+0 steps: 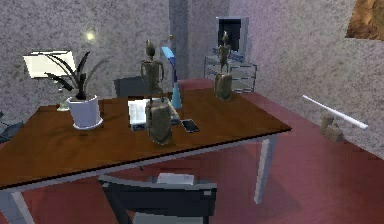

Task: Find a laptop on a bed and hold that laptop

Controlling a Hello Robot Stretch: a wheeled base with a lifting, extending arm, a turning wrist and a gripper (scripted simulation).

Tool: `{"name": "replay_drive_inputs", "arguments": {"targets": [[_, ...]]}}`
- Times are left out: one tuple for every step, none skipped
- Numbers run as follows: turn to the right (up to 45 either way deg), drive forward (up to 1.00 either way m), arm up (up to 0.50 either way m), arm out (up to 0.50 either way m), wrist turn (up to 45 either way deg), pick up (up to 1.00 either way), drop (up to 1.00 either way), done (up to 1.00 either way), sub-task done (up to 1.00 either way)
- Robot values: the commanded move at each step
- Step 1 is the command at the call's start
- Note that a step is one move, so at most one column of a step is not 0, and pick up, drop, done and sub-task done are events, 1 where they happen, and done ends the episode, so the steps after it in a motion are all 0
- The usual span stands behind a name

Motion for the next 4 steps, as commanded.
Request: {"name": "replay_drive_inputs", "arguments": {"targets": [[0.0,0.0,0.1,0.0,0.0,0.0,0.0,0.0,0.0],[0.0,0.0,0.0,0.5,0.0,0.0,0.0,0.0,0.0],[0.0,0.0,0.0,0.0,45.0,0.0,0.0,0.0,0.0],[0.0,0.0,0.0,0.0,45.0,0.0,0.0,0.0,0.0]]}}
